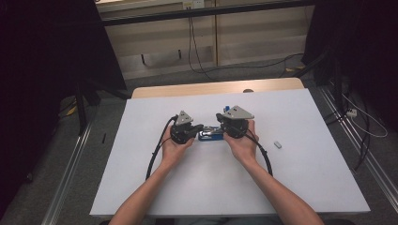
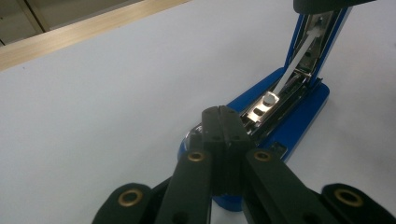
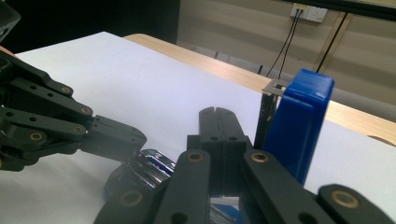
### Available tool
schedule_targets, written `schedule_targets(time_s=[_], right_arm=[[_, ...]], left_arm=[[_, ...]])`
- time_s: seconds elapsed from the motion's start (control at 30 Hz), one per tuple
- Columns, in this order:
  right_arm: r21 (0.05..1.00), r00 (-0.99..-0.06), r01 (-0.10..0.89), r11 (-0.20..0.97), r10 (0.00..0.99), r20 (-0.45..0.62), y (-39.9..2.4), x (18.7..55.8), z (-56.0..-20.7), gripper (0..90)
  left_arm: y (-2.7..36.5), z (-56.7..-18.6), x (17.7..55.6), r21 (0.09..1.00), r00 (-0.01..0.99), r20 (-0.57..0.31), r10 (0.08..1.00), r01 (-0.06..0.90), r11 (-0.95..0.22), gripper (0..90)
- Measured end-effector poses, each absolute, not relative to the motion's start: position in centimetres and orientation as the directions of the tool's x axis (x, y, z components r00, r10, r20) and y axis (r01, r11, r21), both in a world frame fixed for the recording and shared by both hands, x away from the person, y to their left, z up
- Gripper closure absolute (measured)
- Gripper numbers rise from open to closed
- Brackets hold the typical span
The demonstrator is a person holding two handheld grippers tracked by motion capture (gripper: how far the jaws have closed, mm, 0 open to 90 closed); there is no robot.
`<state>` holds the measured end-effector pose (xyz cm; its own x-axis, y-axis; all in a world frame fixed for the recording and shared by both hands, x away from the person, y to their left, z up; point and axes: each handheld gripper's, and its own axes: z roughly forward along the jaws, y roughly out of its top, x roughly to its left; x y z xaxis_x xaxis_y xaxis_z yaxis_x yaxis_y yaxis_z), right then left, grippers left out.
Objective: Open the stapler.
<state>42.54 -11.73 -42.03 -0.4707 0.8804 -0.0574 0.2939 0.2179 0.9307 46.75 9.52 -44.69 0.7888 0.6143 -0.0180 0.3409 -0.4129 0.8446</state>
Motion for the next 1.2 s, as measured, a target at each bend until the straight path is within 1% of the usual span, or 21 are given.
schedule_targets(time_s=[0.23, 0.37, 0.53, 0.63, 0.73, 1.03, 1.13, 1.2], right_arm=[[0.931, -0.467, 0.289, 0.223, 0.882, -0.066, -11.7, 42.5, -42.1, 90.0], [0.940, -0.455, 0.266, 0.215, 0.887, -0.075, -11.8, 42.4, -41.9, 90.0], [0.936, -0.455, 0.270, 0.226, 0.887, -0.083, -11.9, 42.3, -41.8, 90.0], [0.939, -0.446, 0.271, 0.213, 0.892, -0.074, -12.2, 42.3, -41.8, 90.0], [0.938, -0.442, 0.264, 0.224, 0.893, -0.088, -12.5, 42.1, -41.8, 90.0], [0.937, -0.430, 0.272, 0.217, 0.899, -0.084, -13.3, 42.1, -41.7, 90.0], [0.936, -0.425, 0.291, 0.199, 0.903, -0.059, -13.5, 42.0, -41.7, 90.0], [0.933, -0.424, 0.290, 0.214, 0.903, -0.075, -13.6, 42.0, -41.7, 90.0]], left_arm=[[9.5, -44.7, 46.7, 0.845, 0.789, -0.022, 0.614, 0.343, -0.410, 90.0], [9.5, -44.7, 46.7, 0.846, 0.789, -0.023, 0.615, 0.343, -0.409, 90.0], [9.5, -44.7, 46.7, 0.845, 0.787, -0.023, 0.616, 0.345, -0.409, 90.0], [9.5, -44.7, 46.7, 0.845, 0.788, -0.022, 0.615, 0.344, -0.410, 90.0], [9.5, -44.7, 46.7, 0.846, 0.788, -0.021, 0.615, 0.341, -0.409, 90.0], [9.5, -44.7, 46.7, 0.846, 0.787, -0.021, 0.616, 0.342, -0.409, 90.0], [9.4, -44.7, 46.6, 0.846, 0.788, -0.019, 0.615, 0.341, -0.410, 90.0], [9.4, -44.7, 46.6, 0.846, 0.787, -0.022, 0.616, 0.342, -0.408, 90.0]])
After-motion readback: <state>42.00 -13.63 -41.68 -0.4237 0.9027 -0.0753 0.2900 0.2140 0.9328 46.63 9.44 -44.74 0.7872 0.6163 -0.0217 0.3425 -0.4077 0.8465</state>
